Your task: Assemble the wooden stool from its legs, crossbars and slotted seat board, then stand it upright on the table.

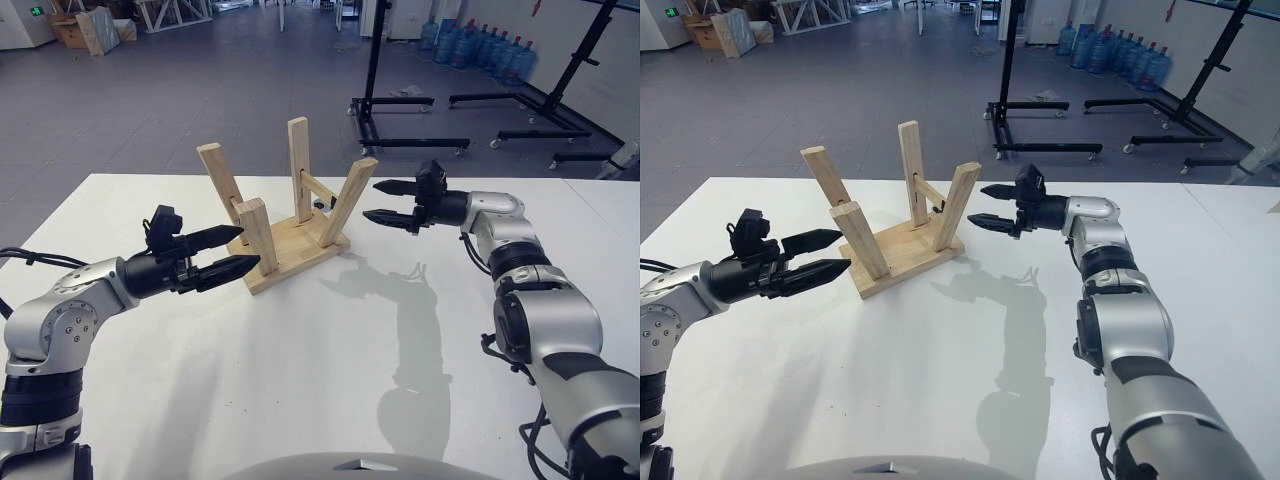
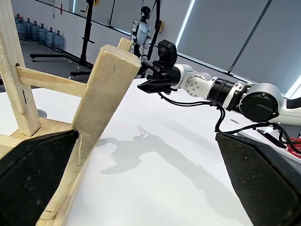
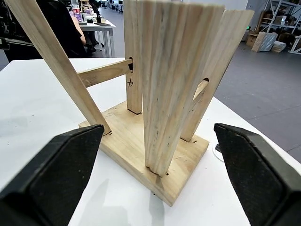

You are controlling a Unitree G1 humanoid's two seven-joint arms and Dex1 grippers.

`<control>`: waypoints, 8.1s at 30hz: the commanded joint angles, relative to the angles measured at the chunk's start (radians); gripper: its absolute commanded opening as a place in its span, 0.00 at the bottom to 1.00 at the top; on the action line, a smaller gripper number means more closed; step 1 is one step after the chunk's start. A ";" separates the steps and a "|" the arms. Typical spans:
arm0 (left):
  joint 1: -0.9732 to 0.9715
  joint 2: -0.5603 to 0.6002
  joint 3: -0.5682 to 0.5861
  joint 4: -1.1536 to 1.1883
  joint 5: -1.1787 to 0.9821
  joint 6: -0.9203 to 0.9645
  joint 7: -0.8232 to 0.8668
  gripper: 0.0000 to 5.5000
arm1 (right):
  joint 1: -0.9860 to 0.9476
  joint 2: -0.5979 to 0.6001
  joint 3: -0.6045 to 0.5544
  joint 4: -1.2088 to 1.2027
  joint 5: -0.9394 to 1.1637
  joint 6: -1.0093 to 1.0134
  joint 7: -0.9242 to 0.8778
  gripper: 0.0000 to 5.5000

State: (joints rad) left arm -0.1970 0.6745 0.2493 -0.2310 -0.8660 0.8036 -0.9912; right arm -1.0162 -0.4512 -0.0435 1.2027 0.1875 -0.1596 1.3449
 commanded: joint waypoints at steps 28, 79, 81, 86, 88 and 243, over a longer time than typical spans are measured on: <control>-0.248 -0.032 -0.033 0.282 0.084 -0.148 -0.045 0.98 | 0.260 0.111 -0.015 -0.640 0.150 0.387 0.101 0.79; -0.508 -0.228 0.127 0.527 -0.036 0.807 0.265 0.19 | 0.350 0.222 -0.436 -0.913 0.628 1.774 -0.702 0.21; -0.462 -0.252 0.125 0.543 -0.002 0.797 0.312 0.27 | 0.397 0.277 -0.474 -1.001 0.633 1.772 -0.746 0.21; -0.445 -0.255 0.146 0.608 0.018 0.761 0.334 0.42 | 0.442 0.349 -0.538 -1.091 0.650 1.771 -0.844 0.36; -0.468 -0.253 0.164 0.652 0.027 0.742 0.344 0.47 | 0.435 0.367 -0.578 -1.085 0.668 1.773 -0.876 0.42; -0.159 -0.365 0.013 0.479 0.741 -0.755 1.068 0.74 | 0.541 0.174 -0.075 -1.063 0.177 0.372 -1.638 0.79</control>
State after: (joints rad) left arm -0.3905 0.3337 0.2569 0.2716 -0.1392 0.0755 0.0580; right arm -0.4942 -0.3074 -0.1163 0.1414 0.4124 0.2359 -0.2774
